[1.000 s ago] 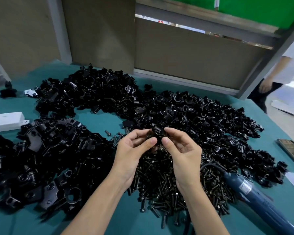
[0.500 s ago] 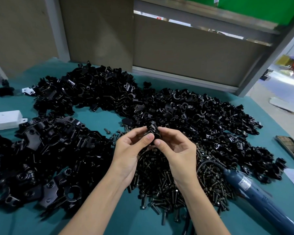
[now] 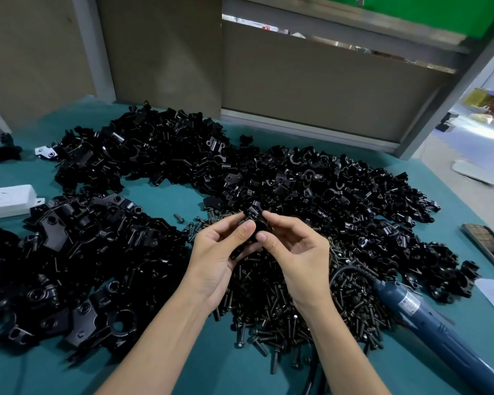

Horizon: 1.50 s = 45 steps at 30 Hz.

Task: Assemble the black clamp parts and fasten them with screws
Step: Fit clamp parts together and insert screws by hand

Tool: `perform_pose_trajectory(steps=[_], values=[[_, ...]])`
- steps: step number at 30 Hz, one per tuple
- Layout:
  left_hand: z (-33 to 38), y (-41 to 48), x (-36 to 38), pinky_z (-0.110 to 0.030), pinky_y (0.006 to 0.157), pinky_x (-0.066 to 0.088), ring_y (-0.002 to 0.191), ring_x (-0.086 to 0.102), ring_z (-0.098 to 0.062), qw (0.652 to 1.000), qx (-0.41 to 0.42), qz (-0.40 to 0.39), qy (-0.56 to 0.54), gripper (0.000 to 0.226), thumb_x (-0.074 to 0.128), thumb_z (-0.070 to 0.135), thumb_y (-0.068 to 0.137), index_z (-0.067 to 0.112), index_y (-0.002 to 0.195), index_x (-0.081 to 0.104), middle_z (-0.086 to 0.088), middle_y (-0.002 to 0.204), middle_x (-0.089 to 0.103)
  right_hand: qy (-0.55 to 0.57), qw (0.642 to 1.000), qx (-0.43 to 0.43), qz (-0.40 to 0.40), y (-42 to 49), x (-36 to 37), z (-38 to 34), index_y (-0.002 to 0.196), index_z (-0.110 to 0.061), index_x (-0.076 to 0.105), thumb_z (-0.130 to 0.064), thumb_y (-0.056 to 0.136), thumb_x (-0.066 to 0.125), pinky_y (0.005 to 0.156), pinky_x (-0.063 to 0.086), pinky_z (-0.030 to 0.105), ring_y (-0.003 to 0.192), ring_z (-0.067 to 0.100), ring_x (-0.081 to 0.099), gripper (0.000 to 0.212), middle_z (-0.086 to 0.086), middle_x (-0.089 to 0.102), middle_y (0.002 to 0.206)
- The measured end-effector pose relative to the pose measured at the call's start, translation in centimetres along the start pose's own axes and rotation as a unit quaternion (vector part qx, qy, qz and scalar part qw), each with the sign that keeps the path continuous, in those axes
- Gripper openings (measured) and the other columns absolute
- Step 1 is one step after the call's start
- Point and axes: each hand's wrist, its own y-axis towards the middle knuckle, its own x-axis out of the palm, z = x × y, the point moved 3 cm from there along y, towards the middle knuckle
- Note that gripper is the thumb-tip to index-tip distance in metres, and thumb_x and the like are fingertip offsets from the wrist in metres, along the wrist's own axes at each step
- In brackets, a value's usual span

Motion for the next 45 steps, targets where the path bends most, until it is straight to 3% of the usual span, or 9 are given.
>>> perform_pose_trajectory(steps=[7, 11, 14, 18, 23, 27, 31, 35, 45], values=[[-0.2, 0.2, -0.1, -0.028, 0.078, 0.06, 0.098, 0.072, -0.021, 0.995, -0.017, 0.009, -0.093, 0.022, 0.078, 0.019, 0.068, 0.011, 0.088, 0.08, -0.009, 0.103, 0.076, -0.191, 0.98, -0.004, 0.048, 2.6, -3.6, -0.9, 0.101, -0.032, 0.072, -0.017, 0.09, 0.069, 0.075, 0.057, 0.025, 0.083, 0.017, 0.07, 0.019, -0.009, 0.075, 0.091], [-0.2, 0.5, -0.3, -0.03, 0.075, 0.061, 0.115, 0.067, -0.033, 0.982, -0.048, 0.041, -0.175, 0.048, 0.073, 0.014, 0.073, -0.004, 0.117, 0.064, -0.023, 0.126, 0.066, -0.362, 0.924, -0.013, 0.121, 5.0, -8.2, -1.1, 0.096, -0.022, 0.073, -0.003, 0.089, 0.07, 0.074, 0.057, 0.023, 0.078, 0.013, 0.069, 0.021, -0.009, 0.071, 0.084], [-0.1, 0.4, -0.1, -0.031, 0.077, 0.061, 0.112, 0.068, -0.034, 0.978, -0.048, 0.035, -0.201, 0.056, 0.071, 0.014, 0.075, -0.005, 0.125, 0.058, -0.024, 0.129, 0.064, -0.505, 0.862, 0.018, 0.039, 6.1, -9.6, -0.3, 0.095, -0.02, 0.077, -0.009, 0.089, 0.072, 0.077, 0.058, 0.033, 0.078, 0.012, 0.067, 0.013, -0.006, 0.073, 0.084], [-0.4, 0.5, -0.1, -0.034, 0.08, 0.061, 0.122, 0.061, -0.037, 0.98, -0.05, 0.022, -0.192, 0.029, 0.073, 0.013, 0.074, 0.002, 0.1, 0.068, -0.022, 0.127, 0.066, -0.638, 0.76, 0.07, -0.098, 6.6, -9.6, 1.0, 0.106, -0.025, 0.075, -0.019, 0.092, 0.069, 0.085, 0.053, 0.038, 0.105, 0.018, 0.059, 0.017, 0.002, 0.069, 0.108], [-0.7, 0.4, 0.1, -0.036, 0.082, 0.061, 0.114, 0.068, -0.033, 0.983, -0.057, 0.011, -0.176, 0.016, 0.074, 0.011, 0.073, 0.006, 0.088, 0.071, -0.021, 0.124, 0.068, -0.672, 0.719, 0.111, -0.137, 7.2, -9.1, 0.8, 0.104, -0.027, 0.071, -0.02, 0.096, 0.063, 0.078, 0.051, 0.035, 0.094, 0.022, 0.061, 0.013, 0.005, 0.062, 0.111], [-0.9, 0.5, 0.1, -0.036, 0.088, 0.06, 0.116, 0.067, -0.032, 0.989, -0.045, 0.014, -0.144, 0.022, 0.069, 0.01, 0.078, 0.004, 0.099, 0.063, -0.023, 0.125, 0.067, -0.595, 0.8, 0.032, -0.074, 7.1, -7.9, -0.8, 0.101, -0.017, 0.07, -0.012, 0.096, 0.063, 0.063, 0.054, 0.027, 0.064, 0.01, 0.06, 0.01, -0.004, 0.066, 0.078], [-1.0, 0.5, 0.0, -0.034, 0.093, 0.058, 0.118, 0.065, -0.031, 0.994, -0.029, 0.018, -0.106, 0.042, 0.068, 0.011, 0.079, -0.002, 0.118, 0.057, -0.024, 0.123, 0.066, -0.402, 0.909, -0.091, -0.058, 5.7, -4.1, -3.8, 0.095, -0.02, 0.076, -0.004, 0.088, 0.072, 0.076, 0.048, 0.007, 0.083, -0.003, 0.066, 0.017, -0.018, 0.07, 0.088], [-1.0, 0.5, 0.0, -0.028, 0.087, 0.059, 0.103, 0.07, -0.026, 0.997, -0.016, -0.001, -0.077, 0.036, 0.07, 0.015, 0.077, 0.005, 0.11, 0.062, -0.016, 0.108, 0.073, -0.342, 0.919, -0.178, -0.089, 4.5, -0.7, -5.2, 0.094, -0.013, 0.077, 0.005, 0.085, 0.072, 0.08, 0.051, 0.012, 0.088, 0.0, 0.068, 0.021, -0.012, 0.073, 0.092], [-1.0, 0.5, -0.1, -0.032, 0.092, 0.057, 0.096, 0.072, -0.017, 0.998, 0.028, -0.041, -0.028, 0.017, 0.069, 0.016, 0.082, 0.019, 0.098, 0.075, -0.003, 0.088, 0.074, -0.334, 0.921, -0.175, -0.098, 3.9, 0.5, -4.4, 0.094, -0.012, 0.079, 0.009, 0.083, 0.07, 0.082, 0.056, 0.02, 0.091, 0.002, 0.07, 0.025, -0.007, 0.075, 0.093]])
